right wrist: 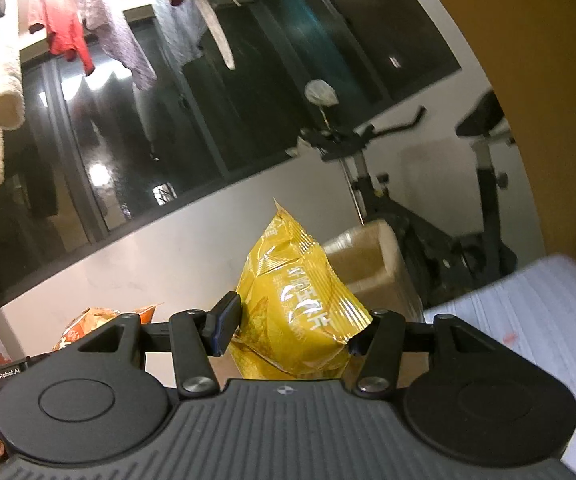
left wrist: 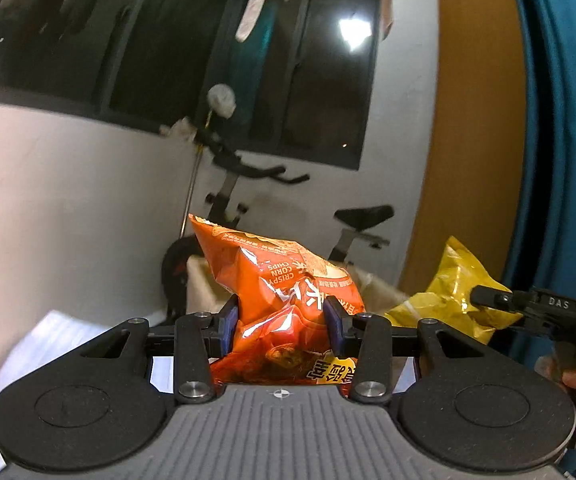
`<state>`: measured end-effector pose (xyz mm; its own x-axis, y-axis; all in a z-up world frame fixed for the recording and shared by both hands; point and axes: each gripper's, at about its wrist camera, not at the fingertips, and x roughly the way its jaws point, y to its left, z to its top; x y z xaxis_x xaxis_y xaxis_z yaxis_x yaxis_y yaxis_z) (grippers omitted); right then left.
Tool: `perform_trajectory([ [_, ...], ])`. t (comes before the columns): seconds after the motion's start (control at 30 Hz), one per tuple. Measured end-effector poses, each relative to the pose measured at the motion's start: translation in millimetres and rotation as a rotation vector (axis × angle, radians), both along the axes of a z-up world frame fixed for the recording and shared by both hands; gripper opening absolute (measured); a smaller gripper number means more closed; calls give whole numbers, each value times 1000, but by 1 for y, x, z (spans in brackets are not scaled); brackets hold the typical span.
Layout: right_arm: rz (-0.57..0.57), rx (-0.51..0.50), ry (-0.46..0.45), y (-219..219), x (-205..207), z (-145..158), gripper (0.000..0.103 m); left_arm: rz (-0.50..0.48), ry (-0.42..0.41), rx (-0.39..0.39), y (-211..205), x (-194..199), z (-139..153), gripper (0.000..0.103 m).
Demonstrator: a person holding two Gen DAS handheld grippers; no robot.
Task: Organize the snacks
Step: 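Carry both chip bags over the box with both tools, then open both tools to drop the chip bags into the box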
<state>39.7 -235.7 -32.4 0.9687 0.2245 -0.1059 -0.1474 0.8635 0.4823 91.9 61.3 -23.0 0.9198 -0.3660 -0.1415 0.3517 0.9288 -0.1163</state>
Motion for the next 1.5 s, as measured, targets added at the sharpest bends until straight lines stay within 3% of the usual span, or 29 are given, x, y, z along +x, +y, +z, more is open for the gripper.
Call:
perform_trajectory([
  [0.2,11,-33,-44,-1,40,28,54,-26,-61,64,-29,34,23,45],
  [0.43,0,-78,-47,-1,104,43,54,-9,-53,106,-56,92,33,45],
  [0.63,-18,-98,7,1,151,28,54,27,5,137,-70,130,31,45],
  [0.8,-23,-62,97,0,177,1,54,42,97,178,-78,155,10,45],
  [1.0,-21,-40,181,-3,190,-25,55,66,171,214,-73,163,-10,46],
  [1.17,-6,-99,189,3,191,-28,59,87,227,222,-64,170,-15,47],
  [1.3,-10,-115,187,5,189,-24,59,100,226,222,-60,173,-10,54],
  [1.37,-21,-132,181,6,187,-22,68,108,219,226,-59,176,-6,61],
  [1.5,-33,-163,169,8,179,-16,70,122,211,227,-59,171,1,64],
])
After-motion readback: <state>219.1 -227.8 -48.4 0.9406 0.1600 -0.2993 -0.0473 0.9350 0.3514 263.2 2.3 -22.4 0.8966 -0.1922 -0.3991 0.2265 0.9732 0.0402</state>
